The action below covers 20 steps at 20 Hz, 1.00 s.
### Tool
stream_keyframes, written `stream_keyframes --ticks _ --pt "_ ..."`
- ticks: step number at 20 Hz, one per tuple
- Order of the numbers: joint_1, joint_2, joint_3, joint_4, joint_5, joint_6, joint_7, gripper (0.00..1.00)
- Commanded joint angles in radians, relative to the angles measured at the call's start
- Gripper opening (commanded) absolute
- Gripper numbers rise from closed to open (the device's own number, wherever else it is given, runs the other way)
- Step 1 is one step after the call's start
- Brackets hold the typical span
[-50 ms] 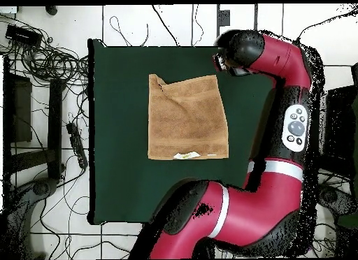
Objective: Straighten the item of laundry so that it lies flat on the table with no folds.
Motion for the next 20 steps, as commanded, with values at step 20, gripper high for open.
stream_keyframes --ticks 20 --pt "0.003 -0.092 0.014 0.517 0.1 -0.292 0.504 1.0"
